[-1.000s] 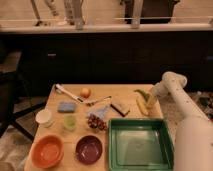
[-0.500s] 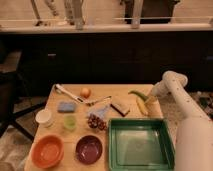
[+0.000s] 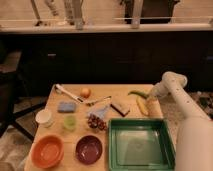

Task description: Place pepper in plastic cup

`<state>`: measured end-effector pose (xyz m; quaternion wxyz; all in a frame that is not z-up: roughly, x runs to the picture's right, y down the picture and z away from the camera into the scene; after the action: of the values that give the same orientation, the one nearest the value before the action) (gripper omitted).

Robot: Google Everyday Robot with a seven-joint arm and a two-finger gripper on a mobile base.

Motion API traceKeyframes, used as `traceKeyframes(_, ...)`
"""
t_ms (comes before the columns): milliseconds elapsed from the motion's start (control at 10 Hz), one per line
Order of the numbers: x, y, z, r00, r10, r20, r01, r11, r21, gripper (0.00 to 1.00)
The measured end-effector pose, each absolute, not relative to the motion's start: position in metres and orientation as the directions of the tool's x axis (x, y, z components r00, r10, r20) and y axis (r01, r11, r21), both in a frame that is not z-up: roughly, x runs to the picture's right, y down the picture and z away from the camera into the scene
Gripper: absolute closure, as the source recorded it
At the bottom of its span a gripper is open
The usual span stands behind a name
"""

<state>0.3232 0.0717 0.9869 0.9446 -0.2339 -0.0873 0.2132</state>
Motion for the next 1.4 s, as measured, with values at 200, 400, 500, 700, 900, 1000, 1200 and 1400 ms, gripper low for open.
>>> traceKeyframes(200,0.318,0.064,0.977,0.903,0.424,0.07,-0.348,0.817,-0.46,1.0)
traceKeyframes(400,0.318,0.056,0.968,0.906,0.415,0.077,-0.343,0.83,-0.439,1.0)
traceKeyframes(500,0.315,0.053,0.964,0.909,0.409,0.085,-0.336,0.837,-0.431,1.0)
traceKeyframes(700,0.306,0.049,0.961,0.912,0.399,0.1,-0.322,0.844,-0.428,1.0)
traceKeyframes(900,0.292,0.047,0.951,0.92,0.37,0.13,-0.283,0.856,-0.432,1.0)
traceKeyframes(1000,0.283,0.046,0.947,0.925,0.353,0.144,-0.262,0.863,-0.433,1.0)
traceKeyframes(1200,0.248,0.042,0.938,0.934,0.297,0.198,-0.188,0.881,-0.434,1.0)
traceKeyframes(1400,0.227,0.042,0.933,0.937,0.257,0.236,-0.135,0.891,-0.434,1.0)
